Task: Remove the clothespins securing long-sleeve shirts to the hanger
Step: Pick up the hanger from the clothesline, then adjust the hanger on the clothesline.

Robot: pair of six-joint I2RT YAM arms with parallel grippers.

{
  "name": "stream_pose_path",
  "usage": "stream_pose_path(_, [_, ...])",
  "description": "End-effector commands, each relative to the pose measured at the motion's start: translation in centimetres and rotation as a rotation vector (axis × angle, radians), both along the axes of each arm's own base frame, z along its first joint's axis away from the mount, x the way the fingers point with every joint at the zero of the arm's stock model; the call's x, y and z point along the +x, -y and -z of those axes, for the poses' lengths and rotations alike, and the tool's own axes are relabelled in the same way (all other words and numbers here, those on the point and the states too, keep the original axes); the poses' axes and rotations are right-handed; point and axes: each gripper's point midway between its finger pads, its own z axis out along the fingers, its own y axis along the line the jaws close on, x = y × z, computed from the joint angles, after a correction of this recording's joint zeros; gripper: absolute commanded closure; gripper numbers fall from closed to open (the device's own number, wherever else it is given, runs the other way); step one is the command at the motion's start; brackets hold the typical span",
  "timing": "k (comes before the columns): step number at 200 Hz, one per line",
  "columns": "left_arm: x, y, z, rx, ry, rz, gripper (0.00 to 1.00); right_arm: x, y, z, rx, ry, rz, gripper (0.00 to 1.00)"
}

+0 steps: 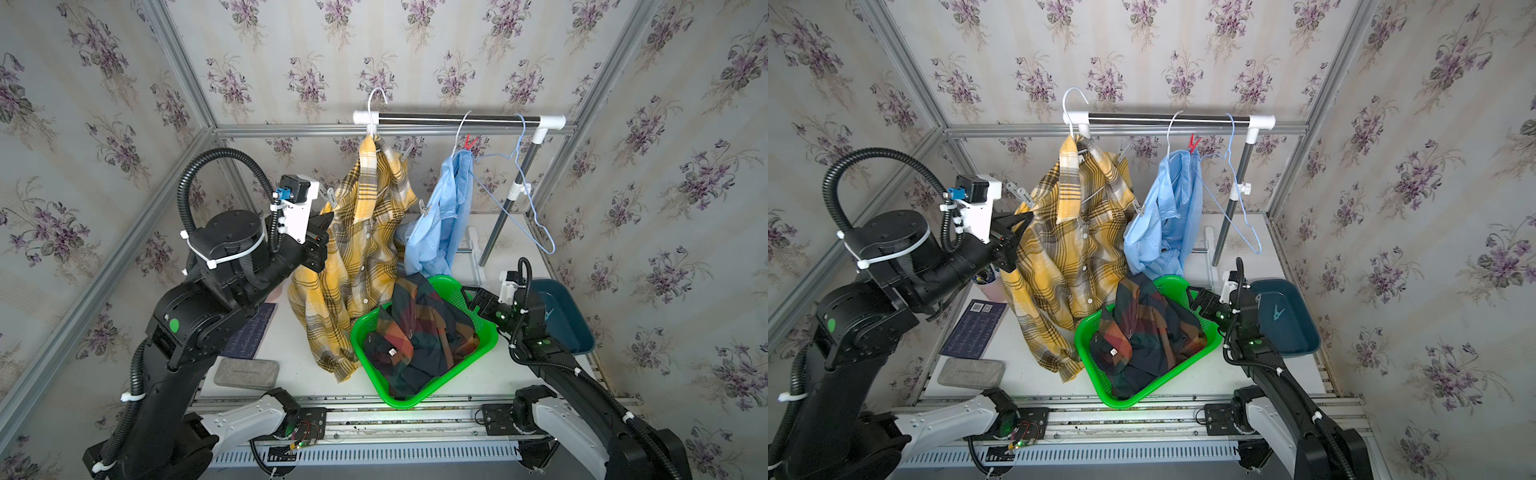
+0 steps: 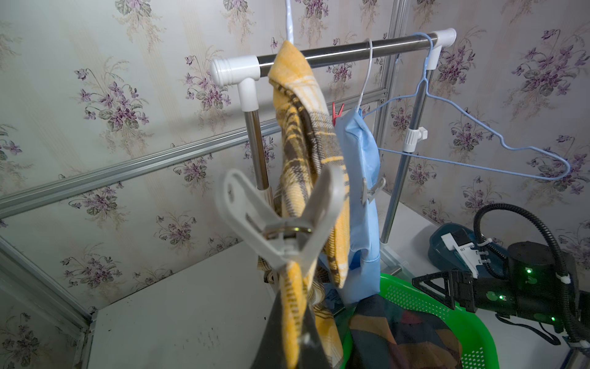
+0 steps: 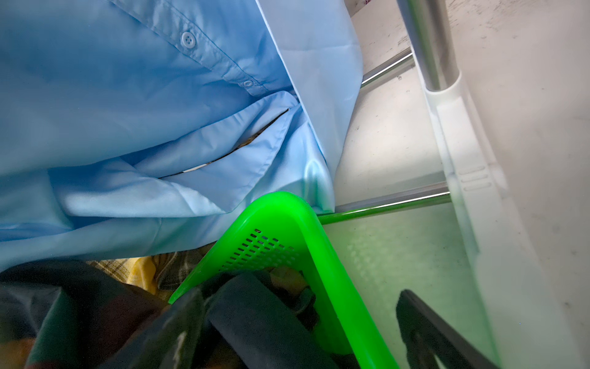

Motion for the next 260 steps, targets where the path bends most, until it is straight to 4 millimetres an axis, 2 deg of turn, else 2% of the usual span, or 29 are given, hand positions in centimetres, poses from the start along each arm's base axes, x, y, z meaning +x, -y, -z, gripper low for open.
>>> stream_pose_path(1, [-0.8, -0.1, -2.2, -0.085, 0.06, 0.021, 1.0, 0.3, 0.4, 0.1, -0.011, -0.004, 0.027, 0.06])
stream_pose_path(54, [-5.2, -2.7, -4.2, -0.119, 0.095, 0.053, 1.0, -0.2, 0.0, 2.0, 0.002, -0.065, 0.009, 0.07])
stream_pose_path(80, [-7.6, -3.6, -6.1, -0.15, 0.143, 0.096, 1.0, -0.6, -0.2, 2.4, 0.014, -0.078, 0.0, 0.08])
stream_pose_path(104, [-8.7, -3.9, -8.6, -0.176, 0.201, 0.119, 1.0, -1.3, -0.2, 3.3, 0.035, -0.103, 0.0, 0.08])
stream_pose_path(125, [-9.0, -4.7, -11.3, -0.176, 0.279, 0.092, 1.0, -2.0, -0.3, 3.6, 0.066, -0.113, 0.009, 0.09])
stream_pose_path(149, [-8.4, -4.9, -14.8, -0.171, 0.376, 0.059, 1.0, -2.8, -0.4, 3.5, 0.104, -0.112, 0.016, 0.09])
stream_pose_path(184, [-5.4, -3.4, -18.2, -0.161, 0.47, 0.013, 1.0, -2.9, -0.3, 2.3, 0.117, -0.075, 0.037, 0.09])
stream_pose_path(200, [-5.4, -2.2, -20.0, -0.232, 0.511, 0.069, 1.0, -2.7, -0.3, 1.8, 0.11, -0.064, 0.039, 0.09])
stream_pose_path(212, [-6.1, -1.7, -21.7, -0.314, 0.553, 0.124, 1.0, -2.6, -0.3, 1.8, 0.104, -0.066, 0.038, 0.08])
stream_pose_path(251, [-8.4, -1.7, -26.2, -0.565, 0.648, 0.248, 1.0, -2.3, -1.0, 1.1, 0.103, -0.04, 0.015, 0.08])
stream_pose_path(254, [-7.1, -0.7, -25.9, -0.572, 0.629, 0.255, 1.0, -2.2, -1.1, 0.9, 0.101, -0.034, 0.011, 0.08])
stream_pose_path(260, [-6.7, -0.3, -26.1, -0.603, 0.62, 0.271, 1.0, -2.2, -1.7, 0.4, 0.093, -0.018, -0.009, 0.09])
